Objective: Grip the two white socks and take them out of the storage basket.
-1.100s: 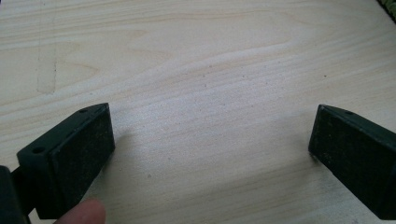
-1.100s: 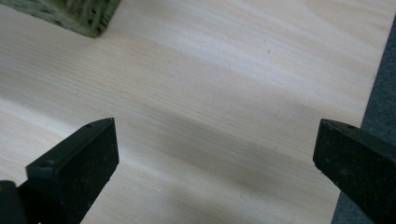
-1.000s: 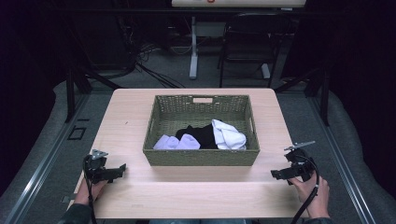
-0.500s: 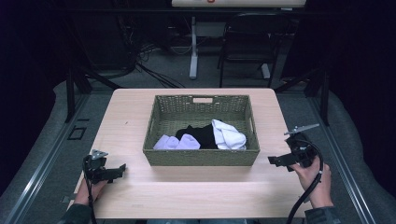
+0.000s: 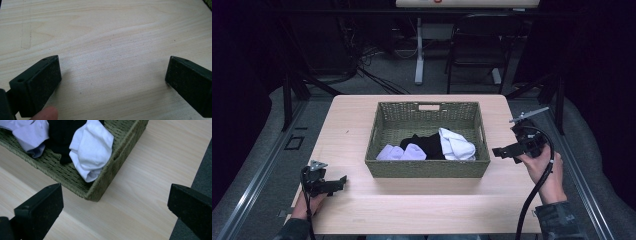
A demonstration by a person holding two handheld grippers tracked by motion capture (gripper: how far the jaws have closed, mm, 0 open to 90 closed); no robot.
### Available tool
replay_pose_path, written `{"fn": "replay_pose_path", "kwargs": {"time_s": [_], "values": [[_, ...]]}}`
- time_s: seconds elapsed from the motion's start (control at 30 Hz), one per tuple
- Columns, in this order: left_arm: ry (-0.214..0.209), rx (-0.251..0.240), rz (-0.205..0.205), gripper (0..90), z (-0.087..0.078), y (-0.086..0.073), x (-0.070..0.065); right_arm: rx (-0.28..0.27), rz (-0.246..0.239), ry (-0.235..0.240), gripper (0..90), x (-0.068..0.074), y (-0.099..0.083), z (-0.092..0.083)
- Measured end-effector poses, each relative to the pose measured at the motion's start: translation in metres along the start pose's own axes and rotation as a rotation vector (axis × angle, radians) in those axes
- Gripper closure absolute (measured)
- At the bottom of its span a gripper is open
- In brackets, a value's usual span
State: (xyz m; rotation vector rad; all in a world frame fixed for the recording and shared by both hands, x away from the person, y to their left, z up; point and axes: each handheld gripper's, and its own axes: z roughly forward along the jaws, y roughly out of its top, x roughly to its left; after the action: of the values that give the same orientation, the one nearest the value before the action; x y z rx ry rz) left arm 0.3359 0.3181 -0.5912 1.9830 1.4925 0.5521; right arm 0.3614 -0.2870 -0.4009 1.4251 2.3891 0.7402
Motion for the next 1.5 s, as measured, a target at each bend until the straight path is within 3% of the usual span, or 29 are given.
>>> {"fn": "replay_pose_path", "kwargs": {"time_s": [0.27, 0.43, 0.73, 0.87, 1.07, 1.5], "values": [[0.0, 0.0, 0.0, 0.1, 0.0, 0.0, 0.0, 0.01, -0.054, 0.048, 0.0, 0.016, 0.035, 0.005], [0.0, 0.0, 0.0, 0.2, 0.0, 0.0, 0.0, 0.013, -0.065, 0.086, 0.0, 0.027, 0.055, 0.014], [0.0, 0.0, 0.0, 0.2, 0.0, 0.0, 0.0, 0.048, -0.097, 0.11, 0.0, 0.04, 0.082, 0.035], [0.0, 0.0, 0.0, 0.2, 0.0, 0.0, 0.0, 0.064, -0.121, 0.091, 3.4, 0.046, 0.091, 0.047], [0.0, 0.0, 0.0, 0.2, 0.0, 0.0, 0.0, 0.056, -0.126, 0.102, 8.7, 0.051, 0.1, 0.068], [0.0, 0.0, 0.0, 0.2, 0.0, 0.0, 0.0, 0.149, -0.114, 0.109, 19.4, 0.051, 0.11, 0.114]]}}
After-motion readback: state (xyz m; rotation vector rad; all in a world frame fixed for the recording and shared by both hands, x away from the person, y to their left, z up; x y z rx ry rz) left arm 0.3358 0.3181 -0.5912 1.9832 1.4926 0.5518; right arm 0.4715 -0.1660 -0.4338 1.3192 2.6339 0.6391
